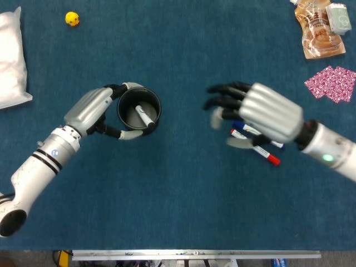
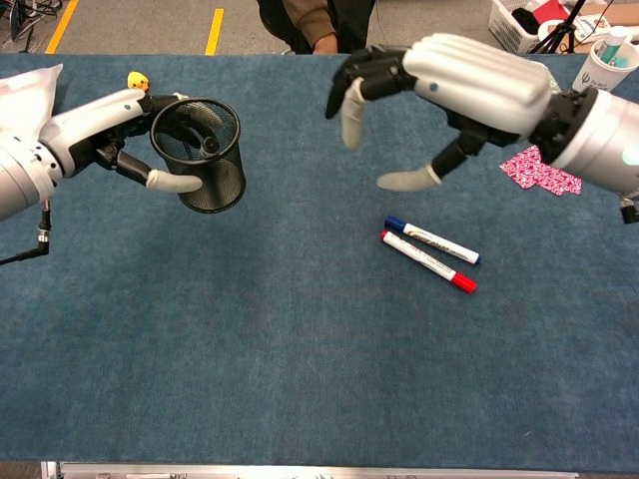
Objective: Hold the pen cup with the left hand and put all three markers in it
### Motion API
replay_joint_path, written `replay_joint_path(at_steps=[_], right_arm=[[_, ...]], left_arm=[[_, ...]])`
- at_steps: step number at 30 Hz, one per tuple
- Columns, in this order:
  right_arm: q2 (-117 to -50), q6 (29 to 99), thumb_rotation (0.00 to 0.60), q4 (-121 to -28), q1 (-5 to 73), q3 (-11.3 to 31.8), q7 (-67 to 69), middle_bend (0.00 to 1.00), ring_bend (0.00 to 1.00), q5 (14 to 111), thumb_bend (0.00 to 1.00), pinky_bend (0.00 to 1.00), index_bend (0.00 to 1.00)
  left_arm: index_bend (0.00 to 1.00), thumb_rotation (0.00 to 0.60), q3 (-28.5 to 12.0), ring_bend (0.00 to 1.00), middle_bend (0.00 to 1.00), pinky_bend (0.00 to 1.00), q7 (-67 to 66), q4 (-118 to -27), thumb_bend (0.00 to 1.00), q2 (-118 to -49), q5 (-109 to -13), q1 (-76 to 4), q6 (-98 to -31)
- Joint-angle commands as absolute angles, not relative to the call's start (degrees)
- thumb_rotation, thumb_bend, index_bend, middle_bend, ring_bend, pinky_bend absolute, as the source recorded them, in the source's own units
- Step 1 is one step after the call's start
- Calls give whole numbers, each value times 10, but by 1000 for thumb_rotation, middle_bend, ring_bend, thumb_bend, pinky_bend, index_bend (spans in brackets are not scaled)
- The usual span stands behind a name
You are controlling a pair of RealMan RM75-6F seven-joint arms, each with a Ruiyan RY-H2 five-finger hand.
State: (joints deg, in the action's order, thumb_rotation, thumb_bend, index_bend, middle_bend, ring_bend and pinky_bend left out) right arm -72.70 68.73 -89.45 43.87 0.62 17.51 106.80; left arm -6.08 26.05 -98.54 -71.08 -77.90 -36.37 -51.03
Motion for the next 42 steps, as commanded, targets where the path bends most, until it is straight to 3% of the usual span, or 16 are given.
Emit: replay_joint_path(at_steps=[1, 13, 31, 42], right_arm=[[-712, 713, 600, -846, 421, -29, 166, 339, 180, 1107, 171, 310, 489], [-771, 700, 600, -680, 423, -88, 123, 310, 128, 1171, 165, 102, 490], [-862, 736, 600, -517, 410, -134, 112, 236, 70, 1191, 48, 0, 489], [-909, 764, 600, -446, 405, -151, 111, 226, 70, 1198, 48, 0, 471]], left_arm=[[219, 505, -60, 259, 327, 179, 257, -987, 165, -710, -780, -363, -511], [219, 505, -55, 258, 327, 178, 251, -990, 165, -710, -784, -359, -513], [218, 507, -52, 258, 326, 178, 257, -987, 164, -706, -783, -354, -510], [216, 506, -52, 258, 325, 178, 263, -984, 164, -707, -786, -356, -506]])
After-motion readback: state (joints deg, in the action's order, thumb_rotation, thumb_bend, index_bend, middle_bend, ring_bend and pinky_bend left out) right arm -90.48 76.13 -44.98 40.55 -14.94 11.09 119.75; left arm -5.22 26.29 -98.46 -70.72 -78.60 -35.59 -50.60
